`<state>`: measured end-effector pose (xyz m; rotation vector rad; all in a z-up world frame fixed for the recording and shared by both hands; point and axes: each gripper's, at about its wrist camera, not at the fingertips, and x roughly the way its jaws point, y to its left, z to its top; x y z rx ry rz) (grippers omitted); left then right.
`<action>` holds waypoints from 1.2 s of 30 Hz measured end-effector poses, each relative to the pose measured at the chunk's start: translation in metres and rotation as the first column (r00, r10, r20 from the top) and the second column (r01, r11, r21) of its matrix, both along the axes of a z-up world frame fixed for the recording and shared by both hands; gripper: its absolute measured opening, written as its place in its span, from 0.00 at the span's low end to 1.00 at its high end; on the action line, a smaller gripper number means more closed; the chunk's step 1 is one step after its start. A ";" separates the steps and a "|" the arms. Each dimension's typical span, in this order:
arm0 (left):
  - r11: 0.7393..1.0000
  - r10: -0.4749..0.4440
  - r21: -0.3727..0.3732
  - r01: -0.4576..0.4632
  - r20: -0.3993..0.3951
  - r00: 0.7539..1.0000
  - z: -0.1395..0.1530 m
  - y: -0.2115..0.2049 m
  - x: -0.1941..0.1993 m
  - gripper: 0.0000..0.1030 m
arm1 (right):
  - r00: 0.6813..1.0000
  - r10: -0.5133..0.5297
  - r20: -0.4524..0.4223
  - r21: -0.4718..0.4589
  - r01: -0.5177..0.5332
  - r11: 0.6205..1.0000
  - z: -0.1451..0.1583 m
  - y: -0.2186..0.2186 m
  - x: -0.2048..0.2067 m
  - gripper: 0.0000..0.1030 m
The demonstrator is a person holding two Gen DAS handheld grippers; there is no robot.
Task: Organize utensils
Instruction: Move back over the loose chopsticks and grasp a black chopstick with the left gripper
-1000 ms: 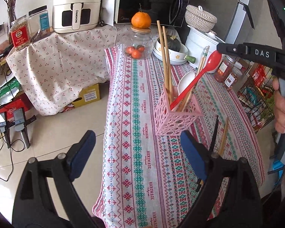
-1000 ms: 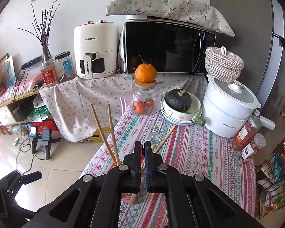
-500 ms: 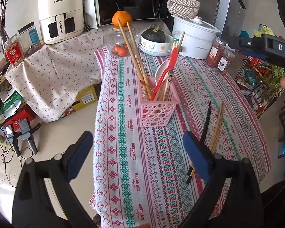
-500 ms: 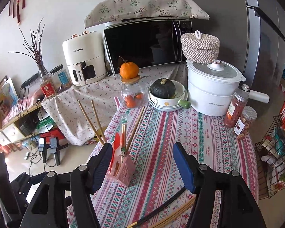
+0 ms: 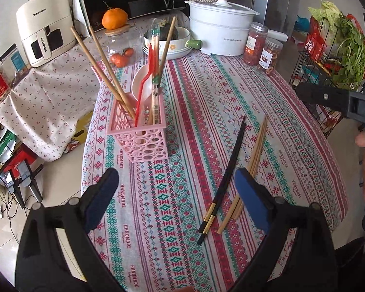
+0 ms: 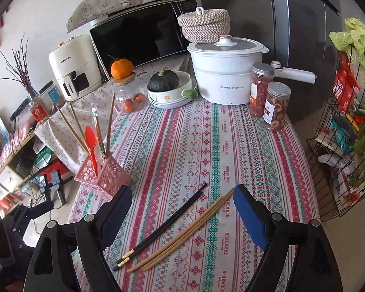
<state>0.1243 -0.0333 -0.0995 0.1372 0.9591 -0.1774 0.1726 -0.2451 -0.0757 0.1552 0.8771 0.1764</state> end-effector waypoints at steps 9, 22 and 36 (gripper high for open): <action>0.995 -0.096 -0.043 0.091 -0.137 0.986 -0.034 -0.047 0.038 0.81 | 0.978 -0.079 -0.195 -0.053 0.070 0.996 -0.047 -0.040 0.006 0.84; 0.987 -0.137 -0.123 0.106 -0.278 0.951 -0.082 -0.089 0.085 0.11 | 0.944 -0.151 -0.293 -0.070 0.137 0.988 -0.077 -0.072 0.012 0.84; 0.989 -0.146 -0.049 0.137 -0.285 0.947 -0.101 -0.112 0.101 0.10 | 0.937 -0.158 -0.310 -0.058 0.147 0.987 -0.083 -0.078 0.008 0.84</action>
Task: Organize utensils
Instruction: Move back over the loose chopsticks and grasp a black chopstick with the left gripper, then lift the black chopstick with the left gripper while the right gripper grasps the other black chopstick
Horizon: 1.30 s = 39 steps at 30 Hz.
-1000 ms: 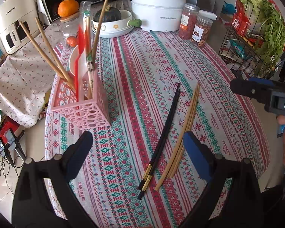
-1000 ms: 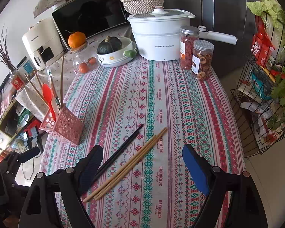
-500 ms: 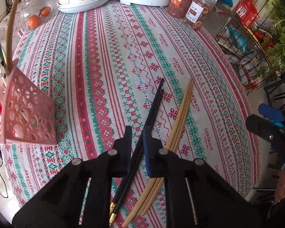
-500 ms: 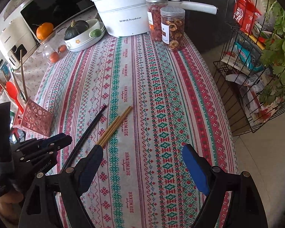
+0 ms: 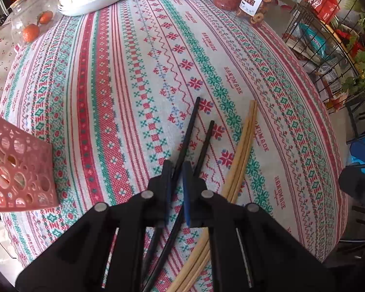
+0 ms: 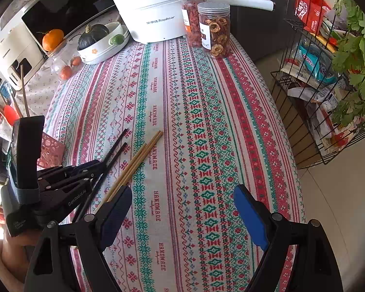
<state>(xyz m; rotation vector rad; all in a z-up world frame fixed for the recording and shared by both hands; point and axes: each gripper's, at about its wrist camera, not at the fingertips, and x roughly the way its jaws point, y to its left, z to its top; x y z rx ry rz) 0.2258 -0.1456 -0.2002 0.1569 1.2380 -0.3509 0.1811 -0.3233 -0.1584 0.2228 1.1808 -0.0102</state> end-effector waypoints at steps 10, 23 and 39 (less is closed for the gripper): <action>0.999 0.002 0.033 -0.003 0.029 1.000 0.010 0.003 -0.007 0.07 | 1.000 -0.011 -0.012 -0.008 0.011 1.000 -0.001 0.005 0.000 0.84; 0.999 -0.025 -0.015 0.028 0.155 0.988 0.081 0.074 -0.069 0.06 | 0.998 0.063 -0.025 -0.018 -0.064 0.998 -0.006 0.058 0.018 0.84; 0.990 0.100 -0.121 -0.071 0.253 0.962 0.114 0.166 -0.100 0.06 | 0.986 0.161 -0.040 -0.003 -0.162 0.987 -0.038 0.133 0.053 0.64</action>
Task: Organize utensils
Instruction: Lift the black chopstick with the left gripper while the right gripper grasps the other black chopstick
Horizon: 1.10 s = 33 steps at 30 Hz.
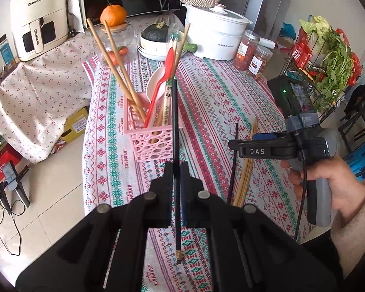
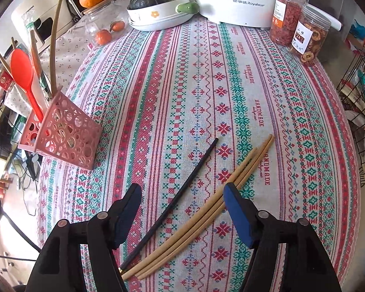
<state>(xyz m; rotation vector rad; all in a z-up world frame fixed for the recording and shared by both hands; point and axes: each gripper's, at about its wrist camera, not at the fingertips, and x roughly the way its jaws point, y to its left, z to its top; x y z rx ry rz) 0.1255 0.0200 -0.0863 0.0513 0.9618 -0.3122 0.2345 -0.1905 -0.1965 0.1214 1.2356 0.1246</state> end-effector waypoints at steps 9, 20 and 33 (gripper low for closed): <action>0.999 0.042 -0.033 -0.042 0.000 0.999 0.002 0.026 -0.003 0.06 | 0.997 -0.067 -0.025 -0.099 0.064 0.993 -0.027 0.021 0.012 0.33; 0.993 0.116 -0.035 -0.114 0.085 0.990 0.012 0.041 -0.005 0.06 | 0.997 -0.058 0.046 0.056 0.055 0.997 -0.020 0.031 0.005 0.07; 0.983 0.181 -0.089 -0.163 0.257 0.949 0.048 0.049 -0.020 0.06 | 0.944 -0.016 0.331 0.166 -0.041 0.985 0.070 0.010 -0.054 0.06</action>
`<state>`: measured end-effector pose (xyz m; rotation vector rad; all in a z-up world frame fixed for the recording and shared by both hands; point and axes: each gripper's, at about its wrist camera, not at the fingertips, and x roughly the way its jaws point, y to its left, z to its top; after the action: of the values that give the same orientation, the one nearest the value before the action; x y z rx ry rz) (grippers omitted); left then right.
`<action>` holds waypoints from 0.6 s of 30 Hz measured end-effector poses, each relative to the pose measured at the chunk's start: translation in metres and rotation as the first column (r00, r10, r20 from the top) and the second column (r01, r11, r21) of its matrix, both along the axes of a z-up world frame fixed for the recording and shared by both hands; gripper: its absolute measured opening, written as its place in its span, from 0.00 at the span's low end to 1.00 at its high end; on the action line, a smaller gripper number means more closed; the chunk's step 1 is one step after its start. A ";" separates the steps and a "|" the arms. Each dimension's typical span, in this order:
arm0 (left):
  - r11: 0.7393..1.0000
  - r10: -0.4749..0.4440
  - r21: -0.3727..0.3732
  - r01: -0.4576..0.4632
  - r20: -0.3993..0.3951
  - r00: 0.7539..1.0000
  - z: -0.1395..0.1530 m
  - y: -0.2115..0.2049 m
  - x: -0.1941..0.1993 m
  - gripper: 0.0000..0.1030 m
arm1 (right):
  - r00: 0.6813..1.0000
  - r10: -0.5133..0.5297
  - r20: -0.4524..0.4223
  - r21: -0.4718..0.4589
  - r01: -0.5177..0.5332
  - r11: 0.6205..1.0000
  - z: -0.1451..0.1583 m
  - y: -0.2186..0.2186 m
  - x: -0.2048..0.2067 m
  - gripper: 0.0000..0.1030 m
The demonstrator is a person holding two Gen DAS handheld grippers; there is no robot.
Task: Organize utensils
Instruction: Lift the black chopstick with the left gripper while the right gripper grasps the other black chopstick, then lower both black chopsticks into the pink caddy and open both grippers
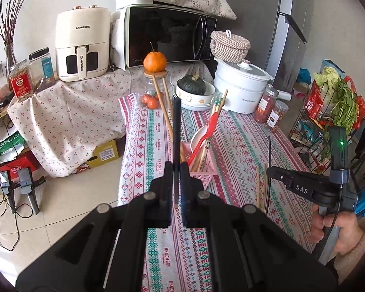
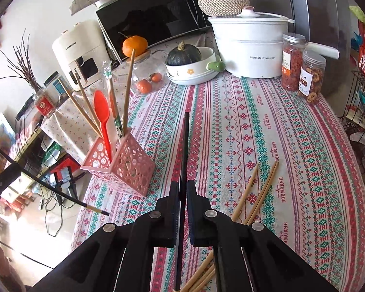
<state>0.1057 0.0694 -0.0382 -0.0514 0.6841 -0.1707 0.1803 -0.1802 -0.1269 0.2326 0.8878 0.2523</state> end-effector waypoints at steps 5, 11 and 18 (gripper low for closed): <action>0.999 0.015 -0.032 -0.012 0.095 0.995 0.016 0.003 -0.010 0.06 | 0.995 -0.008 0.096 0.020 0.006 1.000 0.029 -0.008 -0.023 0.05; 0.996 0.039 -0.088 -0.021 0.203 0.978 0.034 0.007 -0.019 0.06 | 0.979 -0.013 0.206 0.032 0.007 0.999 0.059 -0.013 -0.045 0.05; 0.985 0.100 -0.165 -0.051 0.304 0.947 0.048 0.011 -0.014 0.06 | 0.958 -0.019 0.288 0.103 -0.011 0.995 0.093 -0.008 -0.047 0.05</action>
<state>0.0919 0.0801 0.0096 -0.1965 0.3507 -0.1535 0.1333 -0.1881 -0.0336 0.2861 0.5851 0.3204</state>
